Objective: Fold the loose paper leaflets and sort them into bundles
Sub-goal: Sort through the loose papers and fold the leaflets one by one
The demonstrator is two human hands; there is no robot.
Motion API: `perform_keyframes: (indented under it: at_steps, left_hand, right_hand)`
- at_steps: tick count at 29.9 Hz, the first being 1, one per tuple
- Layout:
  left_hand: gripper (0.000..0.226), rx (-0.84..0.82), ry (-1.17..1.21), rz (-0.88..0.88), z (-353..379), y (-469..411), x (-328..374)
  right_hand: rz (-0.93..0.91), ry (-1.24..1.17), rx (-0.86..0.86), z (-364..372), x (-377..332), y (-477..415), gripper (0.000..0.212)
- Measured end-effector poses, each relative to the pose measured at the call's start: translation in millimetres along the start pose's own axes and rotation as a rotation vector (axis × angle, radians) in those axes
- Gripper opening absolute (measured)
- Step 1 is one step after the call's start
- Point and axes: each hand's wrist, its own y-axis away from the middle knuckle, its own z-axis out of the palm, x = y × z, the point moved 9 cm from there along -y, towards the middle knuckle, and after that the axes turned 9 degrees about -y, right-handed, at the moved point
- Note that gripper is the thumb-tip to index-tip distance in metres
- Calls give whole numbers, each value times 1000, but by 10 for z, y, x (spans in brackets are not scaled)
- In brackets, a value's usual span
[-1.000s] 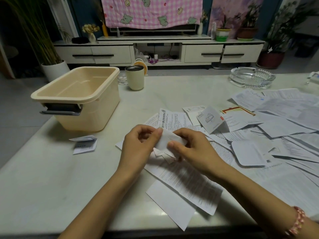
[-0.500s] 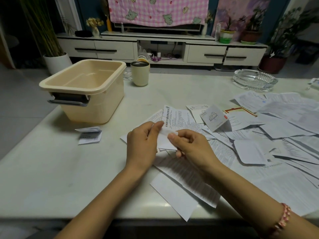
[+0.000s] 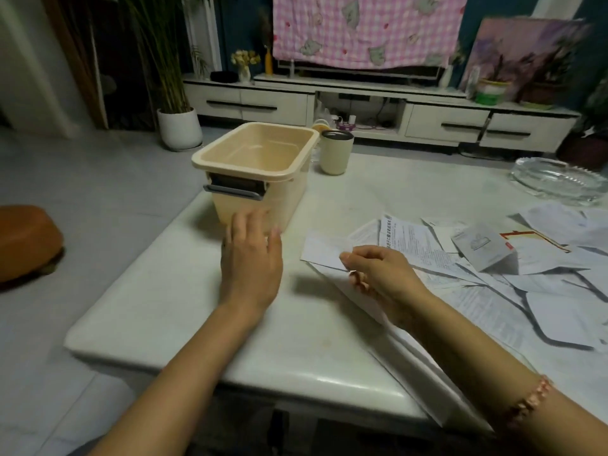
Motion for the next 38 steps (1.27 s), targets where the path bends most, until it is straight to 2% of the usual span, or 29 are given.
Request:
perform_keyframes:
  at_steps: [1,5,8,10,12,15,18,21,24,27,30,33,36,38]
  left_hand:
    - [42,-8,-35,-2,-16,-29,-122]
    - [43,-226,-26,-77,130,-14,-536]
    - [37,-332,-96,-48,223,67,-644]
    - [33,-372,-88,-55,240,86,-699]
    - [28,-389,-86,-41,242,84,-727]
    - [26,-351,-12,-95,194,28,-787]
    - [26,-251,22,-162,115,-60,-809]
    - [30,-318,-52,-45,226,-79,-685]
    - [34,-471,-246,101,446,4,-585]
    - [36,-483,-347,111,477,-23,-585]
    - [35,-518,-312,136,475,34,-457]
    - [32,-520,-238,166,450,254,-255]
    - [32,-448,-184,100,373,329,-244]
    - [36,-456,-221,45,344,354,-279]
  right_hand:
    - [33,-40,-9,92,12,-42,18]
    - [71,-95,-42,459,50,-272,26]
    - [34,-22,-28,652,50,-428,22]
    - [-8,110,6,763,93,-523,13]
    - [-76,318,53,828,140,-576,8]
    - [-161,643,59,905,176,-587,25]
    - [-217,797,59,952,159,-557,26]
    - [-277,929,59,1032,153,-526,26]
    - [-319,1017,49,1077,169,-496,30]
    - [-334,1020,5,1086,168,-485,34]
    - [-328,988,-69,1037,170,-453,35]
    - [-379,1016,-114,925,196,-346,26]
    - [-470,1083,-116,840,228,-194,25]
    - [-524,1137,-89,837,237,-124,28]
